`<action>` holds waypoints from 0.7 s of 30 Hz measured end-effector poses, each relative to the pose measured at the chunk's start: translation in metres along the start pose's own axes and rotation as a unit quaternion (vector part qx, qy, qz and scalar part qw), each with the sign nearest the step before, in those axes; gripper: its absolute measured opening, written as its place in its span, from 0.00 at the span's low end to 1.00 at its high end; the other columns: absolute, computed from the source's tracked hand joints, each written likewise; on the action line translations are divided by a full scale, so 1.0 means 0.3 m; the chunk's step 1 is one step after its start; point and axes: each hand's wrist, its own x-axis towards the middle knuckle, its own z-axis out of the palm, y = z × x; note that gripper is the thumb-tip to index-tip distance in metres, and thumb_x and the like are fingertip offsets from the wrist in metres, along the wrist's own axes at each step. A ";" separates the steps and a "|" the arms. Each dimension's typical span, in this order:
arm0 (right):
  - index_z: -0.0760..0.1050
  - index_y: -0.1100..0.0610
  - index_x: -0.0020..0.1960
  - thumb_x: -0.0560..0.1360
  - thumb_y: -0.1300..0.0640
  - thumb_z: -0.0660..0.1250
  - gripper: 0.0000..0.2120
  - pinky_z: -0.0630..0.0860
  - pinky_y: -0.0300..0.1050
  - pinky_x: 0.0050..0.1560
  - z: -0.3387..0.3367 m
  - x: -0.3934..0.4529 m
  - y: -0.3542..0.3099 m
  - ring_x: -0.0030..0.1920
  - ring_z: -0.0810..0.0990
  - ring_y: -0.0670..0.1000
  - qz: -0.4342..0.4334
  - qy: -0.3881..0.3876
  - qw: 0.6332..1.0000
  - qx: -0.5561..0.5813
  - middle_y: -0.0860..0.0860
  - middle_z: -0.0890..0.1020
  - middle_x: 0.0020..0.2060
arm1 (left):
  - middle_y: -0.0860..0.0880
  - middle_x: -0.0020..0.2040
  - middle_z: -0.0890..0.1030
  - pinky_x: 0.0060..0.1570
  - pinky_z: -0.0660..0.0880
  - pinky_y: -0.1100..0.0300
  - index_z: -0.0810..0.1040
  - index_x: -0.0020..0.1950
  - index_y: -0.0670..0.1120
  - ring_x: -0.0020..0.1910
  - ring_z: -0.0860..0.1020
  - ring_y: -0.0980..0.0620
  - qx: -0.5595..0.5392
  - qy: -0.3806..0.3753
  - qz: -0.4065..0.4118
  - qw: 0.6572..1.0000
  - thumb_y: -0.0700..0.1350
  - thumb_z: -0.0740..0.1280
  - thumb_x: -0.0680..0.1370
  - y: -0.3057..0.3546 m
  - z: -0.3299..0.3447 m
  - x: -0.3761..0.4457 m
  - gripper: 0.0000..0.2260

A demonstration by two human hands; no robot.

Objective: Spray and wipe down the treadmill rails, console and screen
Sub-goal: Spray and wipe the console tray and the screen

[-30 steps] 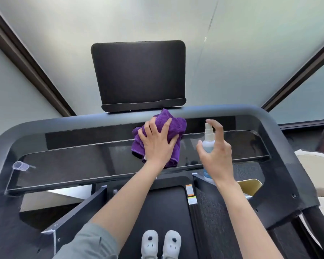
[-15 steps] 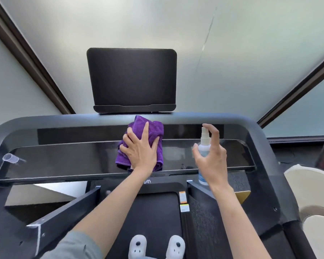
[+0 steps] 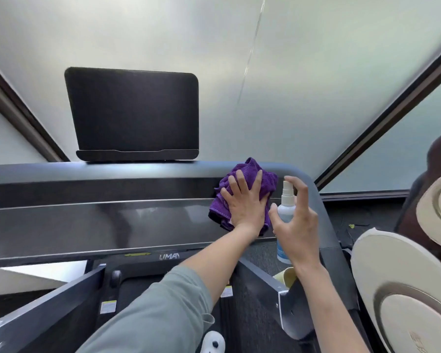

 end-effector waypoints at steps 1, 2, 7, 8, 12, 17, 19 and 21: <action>0.65 0.48 0.67 0.74 0.64 0.69 0.27 0.69 0.40 0.36 -0.019 0.001 0.016 0.27 0.70 0.43 0.002 0.005 1.000 -0.004 0.39 0.72 0.33 | 0.39 0.73 0.52 0.65 0.57 0.36 0.51 0.77 0.61 0.72 0.57 0.37 0.003 -0.003 0.008 1.000 0.63 0.53 0.80 0.030 0.013 0.006 0.27; 0.65 0.47 0.67 0.74 0.65 0.69 0.27 0.70 0.41 0.35 -0.036 0.001 0.028 0.27 0.71 0.44 0.005 0.011 1.000 -0.006 0.40 0.72 0.32 | 0.39 0.72 0.49 0.65 0.57 0.36 0.51 0.77 0.61 0.72 0.56 0.38 0.005 -0.006 0.016 1.000 0.63 0.53 0.80 0.060 0.025 0.010 0.27; 0.64 0.46 0.65 0.74 0.66 0.69 0.27 0.77 0.55 0.33 -0.095 0.005 0.070 0.29 0.75 0.57 0.021 0.040 0.999 -0.007 0.52 0.74 0.30 | 0.41 0.70 0.43 0.66 0.55 0.36 0.50 0.78 0.60 0.73 0.51 0.38 0.002 -0.048 0.074 0.996 0.60 0.52 0.81 0.174 0.054 -0.002 0.25; 0.64 0.46 0.65 0.74 0.65 0.69 0.27 0.77 0.55 0.34 -0.099 0.005 0.076 0.30 0.75 0.56 0.023 0.043 0.999 -0.004 0.50 0.74 0.31 | 0.41 0.71 0.43 0.66 0.54 0.36 0.51 0.78 0.59 0.73 0.50 0.38 0.002 -0.051 0.084 0.995 0.60 0.52 0.82 0.172 0.052 -0.007 0.25; 0.64 0.46 0.66 0.74 0.65 0.69 0.26 0.75 0.47 0.34 -0.082 0.003 0.084 0.31 0.75 0.49 0.023 0.054 0.998 0.001 0.44 0.73 0.32 | 0.42 0.74 0.53 0.67 0.51 0.39 0.65 0.72 0.57 0.71 0.51 0.40 -0.033 -0.051 0.129 0.990 0.57 0.54 0.80 0.111 0.025 -0.036 0.20; 0.66 0.51 0.68 0.74 0.64 0.69 0.25 0.70 0.40 0.37 -0.045 -0.002 0.044 0.30 0.73 0.42 0.018 0.038 0.999 -0.013 0.39 0.72 0.32 | 0.45 0.73 0.56 0.70 0.47 0.41 0.74 0.60 0.51 0.71 0.54 0.40 -0.089 -0.097 0.174 0.976 0.52 0.61 0.77 0.072 -0.016 -0.098 0.14; 0.66 0.51 0.68 0.74 0.64 0.69 0.25 0.73 0.46 0.35 -0.045 0.000 0.019 0.28 0.72 0.47 0.013 0.032 0.999 -0.014 0.43 0.71 0.28 | 0.44 0.72 0.59 0.70 0.50 0.41 0.73 0.58 0.47 0.70 0.56 0.40 -0.093 -0.095 0.197 0.971 0.51 0.62 0.76 0.056 -0.029 -0.108 0.14; 0.66 0.51 0.68 0.74 0.65 0.69 0.25 0.74 0.47 0.34 -0.045 0.002 0.011 0.26 0.71 0.47 0.008 0.036 0.999 -0.015 0.44 0.69 0.27 | 0.44 0.71 0.61 0.69 0.51 0.41 0.73 0.60 0.46 0.70 0.57 0.41 -0.087 -0.094 0.215 0.968 0.51 0.61 0.76 0.033 -0.042 -0.104 0.15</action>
